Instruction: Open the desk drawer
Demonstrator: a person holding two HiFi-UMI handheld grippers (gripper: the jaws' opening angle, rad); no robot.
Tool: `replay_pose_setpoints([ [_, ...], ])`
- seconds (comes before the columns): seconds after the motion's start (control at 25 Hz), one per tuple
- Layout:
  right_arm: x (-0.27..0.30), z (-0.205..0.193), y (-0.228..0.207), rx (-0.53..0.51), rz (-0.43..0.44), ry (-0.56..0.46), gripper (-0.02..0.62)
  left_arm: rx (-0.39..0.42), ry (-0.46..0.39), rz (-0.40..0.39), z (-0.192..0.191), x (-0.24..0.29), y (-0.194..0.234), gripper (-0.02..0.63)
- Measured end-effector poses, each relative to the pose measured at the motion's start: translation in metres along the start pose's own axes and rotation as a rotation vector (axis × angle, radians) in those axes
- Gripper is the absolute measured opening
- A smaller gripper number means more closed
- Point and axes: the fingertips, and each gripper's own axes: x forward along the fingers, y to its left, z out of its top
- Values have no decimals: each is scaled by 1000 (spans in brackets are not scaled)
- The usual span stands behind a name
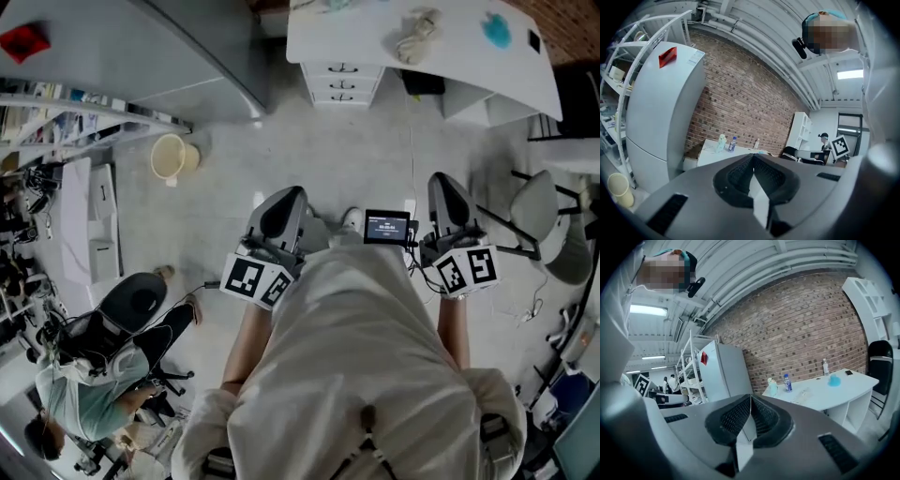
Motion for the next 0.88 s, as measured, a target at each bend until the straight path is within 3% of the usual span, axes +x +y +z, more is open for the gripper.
replay_pose_setpoints([
  [0.24, 58, -6, -11, -64, 6, 85, 28, 39, 36, 30, 5, 24, 50, 8],
  [0.36, 76, 7, -11, -95, -17, 84, 28, 19, 47, -13, 5, 48, 71, 8],
  [0.6, 122, 18, -20, -39, -64, 75, 28, 16, 37, -96, 22, 108, 107, 8],
  [0.88, 164, 34, -7, -50, -19, -14, 28, -26, 80, -179, 11, 138, 129, 8],
])
